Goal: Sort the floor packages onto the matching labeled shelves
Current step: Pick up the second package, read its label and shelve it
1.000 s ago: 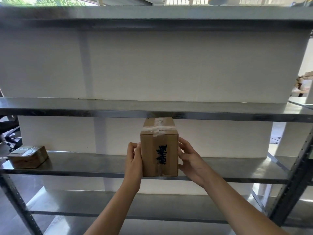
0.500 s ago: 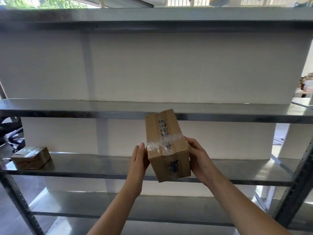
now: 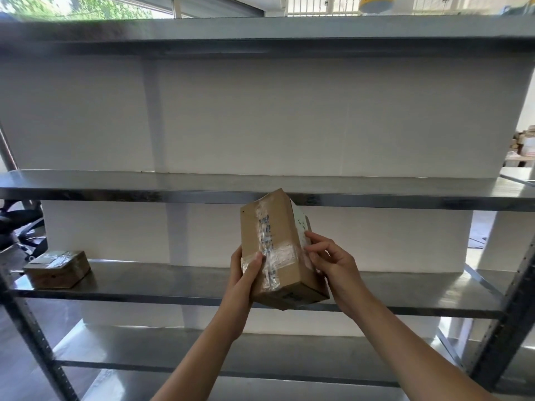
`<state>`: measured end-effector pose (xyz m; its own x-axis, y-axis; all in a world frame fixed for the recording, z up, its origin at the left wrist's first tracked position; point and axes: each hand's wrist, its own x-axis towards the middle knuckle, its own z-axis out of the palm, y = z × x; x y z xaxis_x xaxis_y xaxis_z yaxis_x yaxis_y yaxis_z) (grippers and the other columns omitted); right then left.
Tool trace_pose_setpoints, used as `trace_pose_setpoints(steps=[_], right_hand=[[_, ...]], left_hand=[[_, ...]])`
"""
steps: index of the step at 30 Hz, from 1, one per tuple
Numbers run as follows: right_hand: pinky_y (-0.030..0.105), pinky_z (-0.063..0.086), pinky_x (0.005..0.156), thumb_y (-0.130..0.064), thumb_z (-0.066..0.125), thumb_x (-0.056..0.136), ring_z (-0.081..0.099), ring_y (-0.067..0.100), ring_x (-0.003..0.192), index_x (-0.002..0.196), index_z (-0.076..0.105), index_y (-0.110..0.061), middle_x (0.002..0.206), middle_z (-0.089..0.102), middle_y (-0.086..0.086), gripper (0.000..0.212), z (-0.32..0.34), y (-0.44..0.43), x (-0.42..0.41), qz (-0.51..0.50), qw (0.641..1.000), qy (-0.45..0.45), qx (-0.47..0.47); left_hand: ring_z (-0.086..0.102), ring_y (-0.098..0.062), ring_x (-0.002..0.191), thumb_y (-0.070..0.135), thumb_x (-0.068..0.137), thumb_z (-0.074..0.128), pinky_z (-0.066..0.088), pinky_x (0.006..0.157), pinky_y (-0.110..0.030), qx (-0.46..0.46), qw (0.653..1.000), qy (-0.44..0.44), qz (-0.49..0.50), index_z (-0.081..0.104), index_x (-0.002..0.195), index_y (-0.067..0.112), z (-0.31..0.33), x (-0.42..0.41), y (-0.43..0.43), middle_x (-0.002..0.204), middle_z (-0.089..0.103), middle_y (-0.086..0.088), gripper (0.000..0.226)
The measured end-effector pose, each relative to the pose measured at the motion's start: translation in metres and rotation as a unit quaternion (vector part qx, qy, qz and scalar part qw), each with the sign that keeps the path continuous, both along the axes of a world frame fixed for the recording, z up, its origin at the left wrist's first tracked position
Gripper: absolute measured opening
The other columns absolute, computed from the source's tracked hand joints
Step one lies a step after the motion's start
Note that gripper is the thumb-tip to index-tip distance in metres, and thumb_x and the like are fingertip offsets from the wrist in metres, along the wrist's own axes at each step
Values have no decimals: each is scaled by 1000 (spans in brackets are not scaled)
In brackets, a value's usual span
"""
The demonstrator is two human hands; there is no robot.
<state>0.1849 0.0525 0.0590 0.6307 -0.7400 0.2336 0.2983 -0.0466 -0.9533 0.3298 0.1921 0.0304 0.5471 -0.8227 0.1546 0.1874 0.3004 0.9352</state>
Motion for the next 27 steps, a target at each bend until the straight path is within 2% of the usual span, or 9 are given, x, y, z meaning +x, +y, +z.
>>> trace_pose_setpoints(steps=[5,7,9,11,15,18,21,23,27], right_hand=[[33,56,87,-2,69,89,55,13,125,78,68,-12,127,65,-12,15,-4,1,3,-94,993,35,-57],[42,59,91,-2,71,88,55,16,126,92,67,-15,130,59,-8,14,-4,4,4,-116,991,44,-55],[48,56,97,-4,73,87,52,16,127,107,61,-20,135,52,-5,28,-1,6,5,-137,988,64,-44],[45,56,98,-5,74,87,51,15,123,119,56,-23,131,52,-6,42,3,8,4,-144,986,76,-24],[17,60,69,-3,71,88,60,13,113,126,55,-25,116,59,-17,46,2,9,1,-118,992,51,0],[19,60,71,-5,63,95,63,8,106,125,57,-27,125,60,-12,38,2,10,1,-138,990,37,-2],[27,59,84,-12,52,103,61,12,116,119,60,-34,126,64,-11,29,4,7,2,-172,984,42,-16],[34,57,93,-11,48,104,62,14,118,114,64,-36,123,67,-8,31,6,4,1,-167,986,29,-4],[27,59,87,-4,50,102,66,12,112,117,70,-27,115,72,-7,34,7,2,-4,-158,987,28,-10]], left_hand=[[66,-28,119,41,93,55,51,102,-55,-11,1000,11,-10,38,148,41,-3,1,1,139,62,-2,58],[65,-28,122,39,96,52,52,102,-54,-19,1000,18,-12,36,150,44,-8,4,1,142,60,-1,56],[64,-26,123,36,98,51,55,98,-49,-26,999,23,-13,35,150,47,-11,6,2,143,58,2,55],[64,-24,123,35,98,51,56,97,-47,-32,999,31,-14,32,151,49,-13,7,3,146,55,4,58],[56,-30,128,34,93,54,51,101,-55,-53,996,76,19,30,147,60,-15,9,4,144,49,4,64],[61,-36,119,29,100,50,56,92,-55,-60,994,75,60,42,137,54,-18,8,4,134,56,-4,45],[66,-36,113,26,104,45,60,85,-52,-41,995,43,80,52,128,38,-23,7,4,128,64,-13,27],[64,-37,117,28,104,45,56,92,-57,-30,995,24,89,54,128,35,-26,6,4,129,66,-12,26],[62,-33,122,37,103,43,54,96,-57,-35,997,6,68,52,136,32,-28,3,3,137,60,-9,35]])
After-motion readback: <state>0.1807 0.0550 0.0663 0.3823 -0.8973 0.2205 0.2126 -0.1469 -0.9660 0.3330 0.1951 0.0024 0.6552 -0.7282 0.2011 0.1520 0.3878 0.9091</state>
